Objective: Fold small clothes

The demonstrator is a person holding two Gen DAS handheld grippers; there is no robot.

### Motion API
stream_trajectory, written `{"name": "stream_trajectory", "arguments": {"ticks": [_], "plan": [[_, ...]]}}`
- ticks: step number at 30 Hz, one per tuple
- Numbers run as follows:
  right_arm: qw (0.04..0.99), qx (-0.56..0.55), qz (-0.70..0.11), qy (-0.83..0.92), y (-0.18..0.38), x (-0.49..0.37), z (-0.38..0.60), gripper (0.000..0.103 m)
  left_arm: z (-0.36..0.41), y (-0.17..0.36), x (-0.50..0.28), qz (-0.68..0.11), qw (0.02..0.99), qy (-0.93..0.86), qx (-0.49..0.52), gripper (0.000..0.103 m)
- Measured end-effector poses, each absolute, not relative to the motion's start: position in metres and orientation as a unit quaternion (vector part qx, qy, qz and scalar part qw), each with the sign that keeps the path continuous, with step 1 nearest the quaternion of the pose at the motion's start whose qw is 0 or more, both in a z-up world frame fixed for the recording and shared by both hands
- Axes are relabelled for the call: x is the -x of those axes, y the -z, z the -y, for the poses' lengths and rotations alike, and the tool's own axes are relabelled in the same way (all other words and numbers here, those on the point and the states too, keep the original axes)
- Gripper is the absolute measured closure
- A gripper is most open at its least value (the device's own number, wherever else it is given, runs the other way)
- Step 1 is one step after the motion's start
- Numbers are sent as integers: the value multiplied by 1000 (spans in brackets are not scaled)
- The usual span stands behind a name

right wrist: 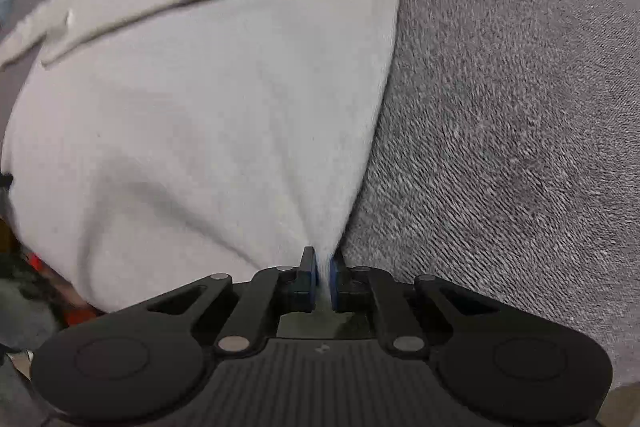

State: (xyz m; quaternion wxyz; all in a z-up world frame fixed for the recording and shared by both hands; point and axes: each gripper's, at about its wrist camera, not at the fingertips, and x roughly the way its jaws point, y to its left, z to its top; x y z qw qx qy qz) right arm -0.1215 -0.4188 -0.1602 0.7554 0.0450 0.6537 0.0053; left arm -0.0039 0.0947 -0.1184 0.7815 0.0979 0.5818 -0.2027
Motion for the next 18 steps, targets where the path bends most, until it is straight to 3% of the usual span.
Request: {"name": "stream_trajectory", "arguments": {"ticks": [1,3,9,13,15,18], "plan": [[754,-48,-655,-3,159,122,420,84,-95,117,3,-582,782,203,-94,103],[758,-29,-651,9,149,122,420,42,-95,110,3,-574,787,205,-94,103],[809,18,-588,-6,104,132,404,45,-78,81,12,-507,819,228,-144,103],[834,73,-543,-66,95,131,357,45,-61,75,7,-481,829,263,-107,103],[838,89,-524,-126,97,134,322,56,-47,77,9,-480,823,284,-106,103],[843,130,-497,-159,109,133,280,63,-20,84,13,-471,819,296,-142,103]]}}
